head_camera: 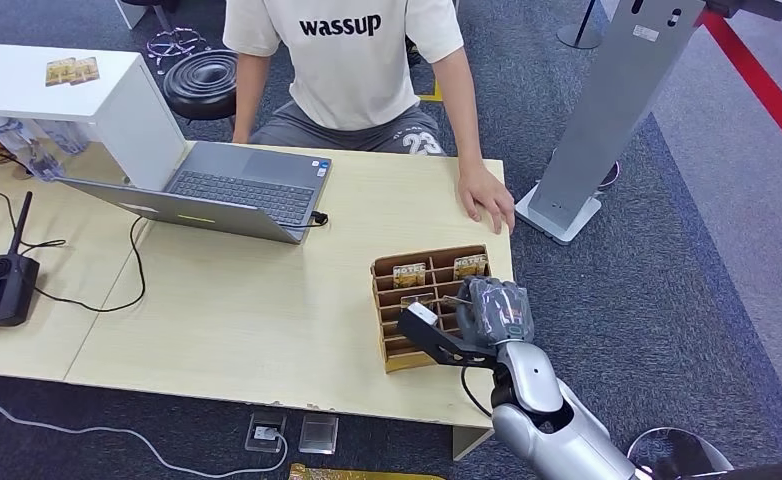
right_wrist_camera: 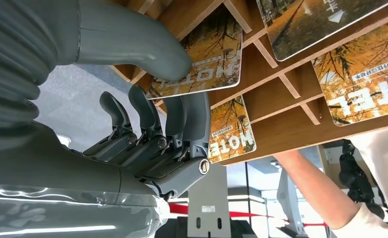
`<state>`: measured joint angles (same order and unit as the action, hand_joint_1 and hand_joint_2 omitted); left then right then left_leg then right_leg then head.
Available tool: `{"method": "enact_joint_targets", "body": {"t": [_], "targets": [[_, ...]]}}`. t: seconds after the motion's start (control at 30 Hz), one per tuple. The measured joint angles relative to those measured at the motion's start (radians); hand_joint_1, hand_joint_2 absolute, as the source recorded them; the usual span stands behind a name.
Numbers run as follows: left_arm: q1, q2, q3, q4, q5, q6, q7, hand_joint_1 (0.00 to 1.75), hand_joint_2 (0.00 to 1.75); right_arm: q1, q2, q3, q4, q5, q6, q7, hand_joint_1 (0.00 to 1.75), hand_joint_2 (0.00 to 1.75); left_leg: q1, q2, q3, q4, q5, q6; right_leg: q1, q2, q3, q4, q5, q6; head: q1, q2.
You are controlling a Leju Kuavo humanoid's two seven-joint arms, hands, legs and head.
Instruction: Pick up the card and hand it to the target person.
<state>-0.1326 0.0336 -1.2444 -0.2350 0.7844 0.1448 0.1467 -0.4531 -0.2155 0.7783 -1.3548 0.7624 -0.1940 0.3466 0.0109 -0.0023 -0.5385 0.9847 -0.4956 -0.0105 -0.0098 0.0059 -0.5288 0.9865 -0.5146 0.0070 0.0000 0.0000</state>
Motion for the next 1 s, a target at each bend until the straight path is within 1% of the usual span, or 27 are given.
{"method": "enact_joint_targets", "body": {"t": [0.17,0.27,0.47,0.57,0.67,0.8,0.93,1.0], "targets": [[0.007,0.0,0.002,-0.001,0.004,0.008,0.001,0.0,1.75,-0.021,-0.057,-0.027,-0.177,-0.005,0.031,0.047,1.43,1.75,-0.001,0.0,-0.002,0.002,0.0,0.0,-0.001,0.0,-0.002,0.002,-0.001,0.0,0.0,0.0],[0.009,0.002,0.006,0.0,0.007,0.01,-0.002,0.0,1.75,-0.031,-0.078,-0.038,-0.259,0.0,0.047,0.064,1.43,1.75,-0.001,-0.001,-0.003,0.002,0.0,0.0,-0.001,-0.001,-0.003,0.002,-0.001,0.0,0.0,0.0],[0.008,0.004,0.009,0.001,0.009,0.019,-0.014,0.0,1.75,-0.054,-0.092,-0.04,-0.369,0.024,0.059,0.075,1.43,1.75,-0.001,-0.001,-0.002,0.002,0.0,0.0,-0.001,-0.002,-0.002,0.002,-0.001,0.0,0.0,0.0],[0.007,0.004,0.006,0.001,0.005,0.021,-0.015,0.0,1.75,-0.052,-0.094,-0.031,-0.392,0.029,0.057,0.076,1.43,1.75,0.0,-0.002,-0.002,0.002,0.0,0.0,0.0,-0.002,-0.001,0.001,-0.001,0.0,0.0,0.0],[0.002,0.002,-0.001,0.002,0.0,0.013,-0.008,0.0,1.75,-0.049,-0.073,-0.019,-0.351,0.028,0.035,0.053,1.43,1.75,0.0,-0.002,-0.001,0.001,0.0,0.0,0.0,-0.002,0.0,0.0,-0.001,0.0,0.0,0.0],[-0.005,0.0,-0.011,-0.001,-0.008,-0.006,-0.01,0.0,1.75,-0.047,-0.041,-0.013,-0.229,0.008,-0.024,-0.007,1.43,1.75,0.0,-0.001,0.0,0.0,0.001,0.0,0.0,-0.001,0.001,-0.001,0.0,0.0,0.0,0.0],[-0.014,-0.001,-0.015,0.002,-0.01,-0.033,-0.018,0.0,1.75,-0.029,0.004,-0.039,-0.073,-0.053,-0.124,-0.118,1.43,1.75,0.0,-0.001,0.002,-0.002,0.002,0.0,0.0,-0.001,0.002,-0.003,0.001,0.0,0.0,0.0],[-0.019,0.0,-0.026,0.002,-0.023,-0.031,-0.029,0.0,1.75,-0.019,0.019,-0.05,-0.024,-0.081,-0.161,-0.163,1.43,1.75,0.001,-0.001,0.002,-0.002,0.001,0.0,0.001,-0.001,0.003,-0.003,0.001,0.0,0.0,0.0]]}}
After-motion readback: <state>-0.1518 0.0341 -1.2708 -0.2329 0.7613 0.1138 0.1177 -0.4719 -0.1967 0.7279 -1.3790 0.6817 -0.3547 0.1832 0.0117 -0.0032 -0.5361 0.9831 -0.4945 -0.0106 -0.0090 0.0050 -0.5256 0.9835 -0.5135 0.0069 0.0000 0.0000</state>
